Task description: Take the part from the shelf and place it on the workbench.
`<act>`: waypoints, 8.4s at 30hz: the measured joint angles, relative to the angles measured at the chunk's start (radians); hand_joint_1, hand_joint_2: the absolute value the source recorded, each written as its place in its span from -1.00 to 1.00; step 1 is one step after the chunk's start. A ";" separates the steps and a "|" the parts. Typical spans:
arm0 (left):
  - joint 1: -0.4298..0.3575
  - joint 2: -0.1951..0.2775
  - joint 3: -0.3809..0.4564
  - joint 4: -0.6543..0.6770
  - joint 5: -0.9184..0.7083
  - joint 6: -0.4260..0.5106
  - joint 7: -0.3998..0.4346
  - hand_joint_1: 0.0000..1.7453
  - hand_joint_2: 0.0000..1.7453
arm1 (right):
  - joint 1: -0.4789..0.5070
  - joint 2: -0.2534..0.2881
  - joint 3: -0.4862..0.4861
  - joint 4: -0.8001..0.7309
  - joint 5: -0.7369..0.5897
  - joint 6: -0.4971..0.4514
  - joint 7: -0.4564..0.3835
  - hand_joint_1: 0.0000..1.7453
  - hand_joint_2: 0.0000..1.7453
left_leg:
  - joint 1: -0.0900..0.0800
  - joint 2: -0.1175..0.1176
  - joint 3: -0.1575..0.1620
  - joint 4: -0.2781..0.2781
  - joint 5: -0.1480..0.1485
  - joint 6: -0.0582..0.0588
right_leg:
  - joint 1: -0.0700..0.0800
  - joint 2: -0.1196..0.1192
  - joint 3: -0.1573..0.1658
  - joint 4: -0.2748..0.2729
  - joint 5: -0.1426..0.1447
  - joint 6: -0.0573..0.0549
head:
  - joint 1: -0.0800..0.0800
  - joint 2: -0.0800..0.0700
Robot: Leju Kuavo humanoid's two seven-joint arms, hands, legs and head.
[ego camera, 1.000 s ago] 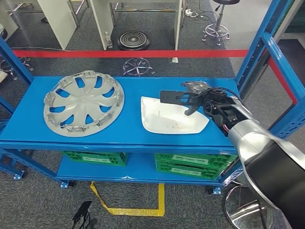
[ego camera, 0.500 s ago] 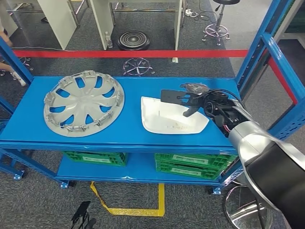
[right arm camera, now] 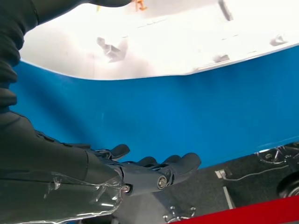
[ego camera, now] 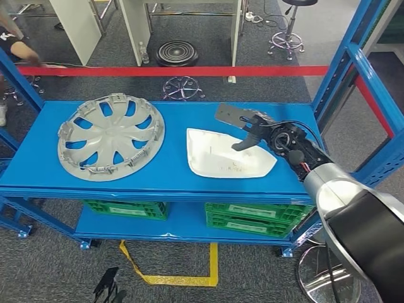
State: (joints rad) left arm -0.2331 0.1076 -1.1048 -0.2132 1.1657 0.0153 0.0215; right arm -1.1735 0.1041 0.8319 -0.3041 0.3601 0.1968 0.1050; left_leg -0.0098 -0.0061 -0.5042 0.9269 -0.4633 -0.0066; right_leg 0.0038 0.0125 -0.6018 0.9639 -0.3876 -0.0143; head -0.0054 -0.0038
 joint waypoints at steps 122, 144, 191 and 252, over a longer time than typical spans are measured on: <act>0.003 0.008 0.000 0.000 0.000 -0.003 -0.003 -1.00 -1.00 | 0.120 -0.040 -0.033 0.002 -0.199 0.114 -0.006 1.00 1.00 | 0.000 0.000 -0.001 0.000 0.000 0.000 | 0.000 0.000 -0.001 0.000 0.000 0.000 | 0.000 0.000; 0.004 0.008 0.000 0.000 -0.001 0.000 -0.014 -1.00 -1.00 | 0.119 -0.024 -0.156 -0.028 -0.410 0.113 -0.255 1.00 1.00 | 0.000 0.000 -0.002 0.000 0.000 0.000 | 0.000 0.000 -0.001 0.000 0.000 0.000 | 0.000 0.000; 0.003 0.003 0.005 0.000 0.144 -0.090 -0.228 -1.00 -1.00 | 0.363 0.283 0.054 -0.354 -0.960 0.505 -0.599 1.00 1.00 | 0.006 0.000 -0.002 0.000 -0.004 -0.005 | 0.006 0.000 -0.002 0.000 -0.004 -0.005 | 0.000 0.000; -0.017 -0.024 0.062 0.000 0.124 0.020 -0.281 -1.00 1.00 | 0.475 0.267 0.167 -0.674 -0.789 0.461 -0.593 1.00 1.00 | 0.007 0.000 -0.002 0.000 -0.005 -0.007 | 0.007 0.001 -0.002 0.000 -0.005 -0.007 | 0.000 0.000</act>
State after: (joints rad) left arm -0.2499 0.0839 -1.0426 -0.2132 1.2901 0.0348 -0.2593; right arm -0.6983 0.3716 0.9987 -0.9785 -0.4292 0.6579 -0.4878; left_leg -0.0032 -0.0061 -0.5058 0.9265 -0.4679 -0.0135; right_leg 0.0109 0.0133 -0.6039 0.9640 -0.3928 -0.0208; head -0.0059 -0.0038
